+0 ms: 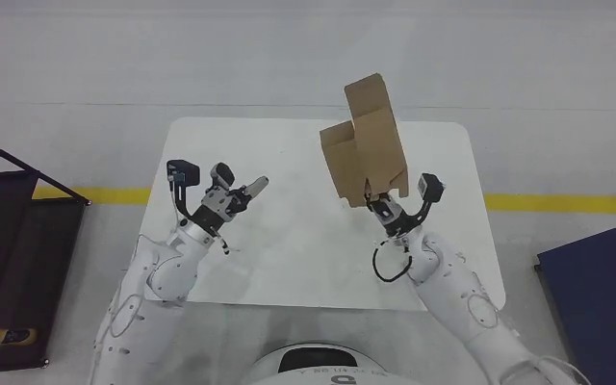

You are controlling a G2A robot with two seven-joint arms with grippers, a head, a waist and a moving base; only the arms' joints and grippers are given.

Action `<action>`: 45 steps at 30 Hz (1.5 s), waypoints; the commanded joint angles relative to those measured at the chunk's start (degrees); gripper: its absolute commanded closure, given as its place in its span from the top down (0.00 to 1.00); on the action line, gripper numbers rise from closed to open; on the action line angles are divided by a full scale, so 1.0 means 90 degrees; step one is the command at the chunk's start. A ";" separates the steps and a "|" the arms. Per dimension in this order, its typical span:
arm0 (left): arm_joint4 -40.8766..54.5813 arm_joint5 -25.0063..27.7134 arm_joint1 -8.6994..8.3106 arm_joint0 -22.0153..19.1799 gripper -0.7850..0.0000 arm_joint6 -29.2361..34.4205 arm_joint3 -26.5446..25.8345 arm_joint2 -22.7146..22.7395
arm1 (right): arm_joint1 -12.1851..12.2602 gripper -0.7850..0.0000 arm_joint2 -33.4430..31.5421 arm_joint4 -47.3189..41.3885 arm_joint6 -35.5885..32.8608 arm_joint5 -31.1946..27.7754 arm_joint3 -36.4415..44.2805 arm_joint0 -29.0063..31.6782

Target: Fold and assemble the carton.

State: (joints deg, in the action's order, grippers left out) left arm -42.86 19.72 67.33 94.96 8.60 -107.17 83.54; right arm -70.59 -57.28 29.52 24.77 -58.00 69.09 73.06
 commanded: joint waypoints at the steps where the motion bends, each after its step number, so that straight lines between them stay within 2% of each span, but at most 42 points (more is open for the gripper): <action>1: -0.0153 0.0007 -0.0002 -0.0011 1.00 -0.0100 0.0001 0.0006 | -0.0002 0.00 0.0024 -0.0054 -0.0007 0.0000 0.0051 0.0002; 13: -0.0153 0.0007 -0.0002 -0.0011 1.00 -0.0100 0.0001 0.0006 | -0.0008 0.00 0.0044 -0.0124 0.0001 0.0000 0.0084 0.0022; 17: -0.0153 0.0007 -0.0002 -0.0011 1.00 -0.0100 0.0001 0.0006 | -0.0056 0.00 0.0450 -0.2463 -0.0134 0.0000 0.0614 0.0178; 19: -0.0153 0.0007 -0.0002 -0.0011 1.00 -0.0100 0.0001 0.0006 | -0.0037 0.00 0.0652 -0.4317 -0.0683 0.0000 0.1192 0.0240; 22: -0.0153 0.0007 -0.0002 -0.0011 1.00 -0.0100 0.0001 0.0006 | 0.0050 0.00 0.0747 -0.7505 -0.2489 0.0000 0.2055 0.0425; 23: -0.0153 0.0007 -0.0002 -0.0011 1.00 -0.0100 0.0001 0.0006 | 0.0095 0.00 0.0698 -0.8980 -0.3558 0.0000 0.2249 0.0515; 24: -0.0153 0.0007 -0.0002 -0.0011 1.00 -0.0100 0.0001 0.0006 | 0.0112 0.00 0.0701 -0.9734 -0.4103 0.0007 0.2323 0.0557; 25: -0.0153 0.0007 -0.0002 -0.0011 1.00 -0.0100 0.0001 0.0006 | 0.0127 0.00 0.0685 -1.1018 -0.4896 0.0273 0.2500 0.0602; 27: -0.0153 0.0007 -0.0002 -0.0011 1.00 -0.0100 0.0001 0.0006 | 0.0138 0.00 0.0343 -1.3531 -0.6742 0.1569 0.2562 0.0727; 29: -0.0153 0.0007 -0.0002 -0.0011 1.00 -0.0100 0.0001 0.0006 | 0.0092 0.00 -0.0024 -1.5666 -0.8367 0.3349 0.2251 0.0892; 30: -0.0153 0.0007 -0.0002 -0.0011 1.00 -0.0100 0.0001 0.0006 | 0.0057 0.00 -0.0103 -1.6461 -0.8969 0.4486 0.1962 0.0894; 33: -0.0153 0.0007 -0.0002 -0.0011 1.00 -0.0100 0.0001 0.0006 | -0.0036 0.00 -0.0060 -1.7701 -0.9183 0.6370 0.1627 0.0787; 35: -0.0153 0.0007 -0.0002 -0.0011 1.00 -0.0100 0.0001 0.0006 | -0.0080 0.00 -0.0082 -1.8230 -0.9104 0.7164 0.1460 0.0719; 37: -0.0153 0.0007 -0.0002 -0.0011 1.00 -0.0100 0.0001 0.0006 | -0.0111 0.00 -0.0090 -1.8339 -0.9065 0.7564 0.1379 0.0672; 45: -0.0153 0.0007 -0.0002 -0.0011 1.00 -0.0100 0.0001 0.0006 | -0.0229 0.00 -0.0243 -1.8629 -0.9220 0.8440 0.1439 0.0656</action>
State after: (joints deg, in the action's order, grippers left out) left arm -44.23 19.78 67.31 94.86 7.70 -107.16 83.59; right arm -72.58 -59.11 -137.90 -57.92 16.81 81.70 78.83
